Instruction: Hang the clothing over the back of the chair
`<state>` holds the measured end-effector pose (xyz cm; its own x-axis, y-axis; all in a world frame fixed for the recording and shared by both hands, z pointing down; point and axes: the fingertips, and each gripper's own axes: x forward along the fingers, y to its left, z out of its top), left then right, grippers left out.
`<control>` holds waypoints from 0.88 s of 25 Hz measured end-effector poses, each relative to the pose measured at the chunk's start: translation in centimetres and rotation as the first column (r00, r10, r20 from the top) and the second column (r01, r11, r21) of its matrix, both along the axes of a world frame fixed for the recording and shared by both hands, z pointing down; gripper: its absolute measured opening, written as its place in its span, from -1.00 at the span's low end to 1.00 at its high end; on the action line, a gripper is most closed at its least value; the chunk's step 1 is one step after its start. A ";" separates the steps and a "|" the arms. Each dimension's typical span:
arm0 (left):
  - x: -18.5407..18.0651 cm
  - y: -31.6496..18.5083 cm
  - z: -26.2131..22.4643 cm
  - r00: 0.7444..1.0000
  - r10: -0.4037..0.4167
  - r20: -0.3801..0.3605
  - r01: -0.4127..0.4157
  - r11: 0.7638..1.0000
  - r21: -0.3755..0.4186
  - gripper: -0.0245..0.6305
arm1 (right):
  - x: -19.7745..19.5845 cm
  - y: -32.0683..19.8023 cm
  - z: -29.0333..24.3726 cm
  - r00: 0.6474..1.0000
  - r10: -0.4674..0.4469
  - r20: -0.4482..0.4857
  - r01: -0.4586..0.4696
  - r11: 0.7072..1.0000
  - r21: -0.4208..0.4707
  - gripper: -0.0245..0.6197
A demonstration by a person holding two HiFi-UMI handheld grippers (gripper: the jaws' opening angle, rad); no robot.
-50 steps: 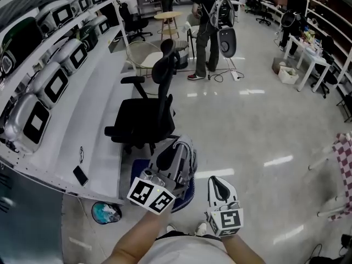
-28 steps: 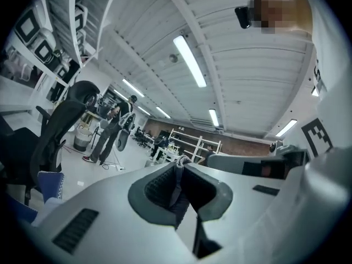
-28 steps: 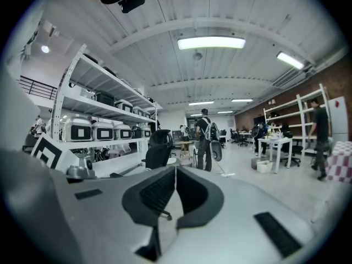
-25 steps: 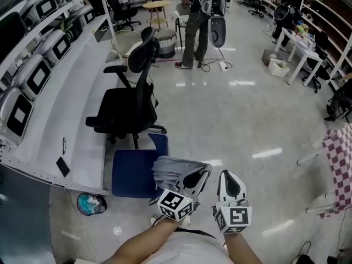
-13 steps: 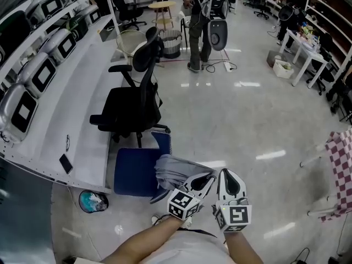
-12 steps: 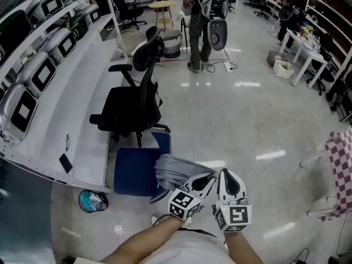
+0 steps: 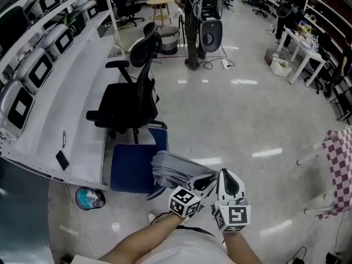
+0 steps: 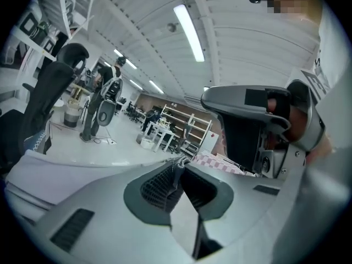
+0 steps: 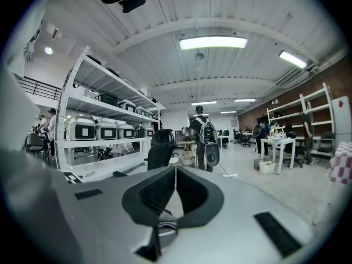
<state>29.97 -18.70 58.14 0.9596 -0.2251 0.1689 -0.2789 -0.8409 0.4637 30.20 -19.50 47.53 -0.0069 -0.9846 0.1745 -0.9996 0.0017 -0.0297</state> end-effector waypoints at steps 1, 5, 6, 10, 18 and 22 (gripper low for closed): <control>0.0 0.1 0.1 1.000 0.002 0.003 -0.002 1.000 -0.001 -0.81 | 0.0 0.1 0.0 1.000 0.000 0.001 0.000 1.000 0.000 -0.87; 0.1 0.5 0.2 1.000 0.011 0.009 -0.011 1.000 -0.008 -0.70 | -0.1 0.2 -0.1 1.000 -0.009 0.005 0.009 1.000 0.008 -0.87; 0.0 0.6 0.2 1.000 0.014 0.011 -0.013 1.000 -0.010 -0.66 | -0.3 0.2 -0.2 1.000 -0.013 0.007 0.013 1.000 0.010 -0.87; -0.2 1.0 0.6 0.999 0.028 0.034 -0.027 0.999 -0.026 -0.56 | -0.8 0.3 -0.4 1.000 -0.022 0.012 0.022 1.000 0.014 -0.87; -0.4 0.8 2.9 0.986 0.003 0.169 0.000 1.000 -0.017 -0.32 | 0.0 1.0 -0.1 1.000 0.004 0.017 -0.004 1.000 0.012 -0.87; -0.3 1.0 3.1 0.984 0.002 0.177 0.001 1.000 -0.014 -0.29 | 0.5 1.2 0.0 1.000 0.012 0.021 -0.012 1.000 0.011 -0.87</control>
<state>29.71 -17.73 61.21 0.9143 -0.2211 0.3394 -0.3575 -0.8346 0.4190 30.72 -18.26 47.56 0.0011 -0.9866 0.1634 -0.9987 -0.0095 -0.0508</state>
